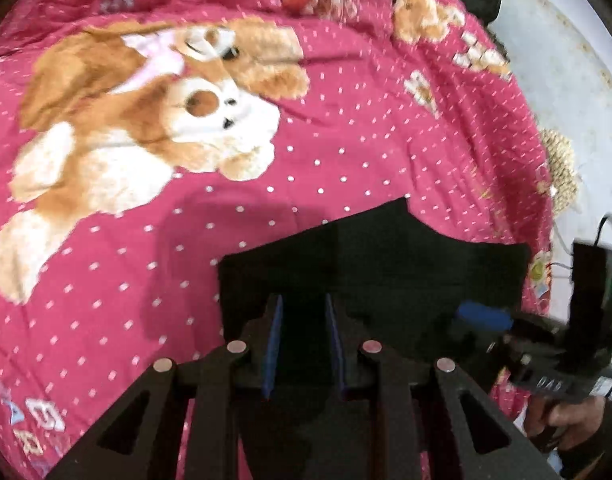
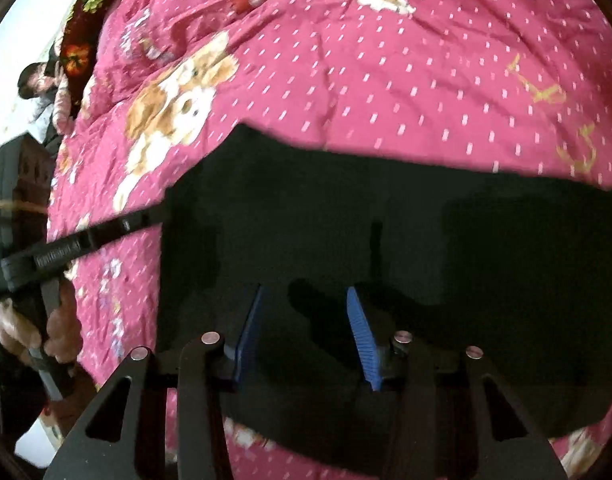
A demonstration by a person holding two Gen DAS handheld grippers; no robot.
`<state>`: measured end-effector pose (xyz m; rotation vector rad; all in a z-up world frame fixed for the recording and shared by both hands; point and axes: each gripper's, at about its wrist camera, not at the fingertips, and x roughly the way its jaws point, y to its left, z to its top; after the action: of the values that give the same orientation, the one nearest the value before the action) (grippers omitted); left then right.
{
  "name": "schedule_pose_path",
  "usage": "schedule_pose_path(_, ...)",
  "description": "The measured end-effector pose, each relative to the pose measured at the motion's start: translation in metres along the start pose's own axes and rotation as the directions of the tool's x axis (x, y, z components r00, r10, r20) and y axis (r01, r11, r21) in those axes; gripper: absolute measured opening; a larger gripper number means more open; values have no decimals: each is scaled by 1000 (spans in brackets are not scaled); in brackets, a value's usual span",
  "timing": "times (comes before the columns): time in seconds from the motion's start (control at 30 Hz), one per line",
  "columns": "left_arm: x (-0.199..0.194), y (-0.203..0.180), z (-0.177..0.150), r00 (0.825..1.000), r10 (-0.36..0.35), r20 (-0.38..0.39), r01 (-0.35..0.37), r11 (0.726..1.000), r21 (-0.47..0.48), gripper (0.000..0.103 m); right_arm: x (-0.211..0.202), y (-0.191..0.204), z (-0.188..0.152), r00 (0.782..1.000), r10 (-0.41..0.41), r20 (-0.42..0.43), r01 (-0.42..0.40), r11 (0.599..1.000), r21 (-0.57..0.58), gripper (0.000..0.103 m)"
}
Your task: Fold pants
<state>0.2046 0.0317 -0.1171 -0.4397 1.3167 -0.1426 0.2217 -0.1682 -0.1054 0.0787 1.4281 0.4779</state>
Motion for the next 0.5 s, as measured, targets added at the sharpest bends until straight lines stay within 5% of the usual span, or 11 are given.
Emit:
schedule_pose_path(0.23, -9, -12, -5, 1000, 14, 14, -14, 999, 32, 24, -8, -18, 15, 996, -76, 40, 75, 997, 29, 44)
schedule_pose_path(0.5, -23, -31, -71, 998, 8, -60, -3, 996, 91, 24, -10, 7, -50, 999, 7, -36, -9, 997, -80, 44)
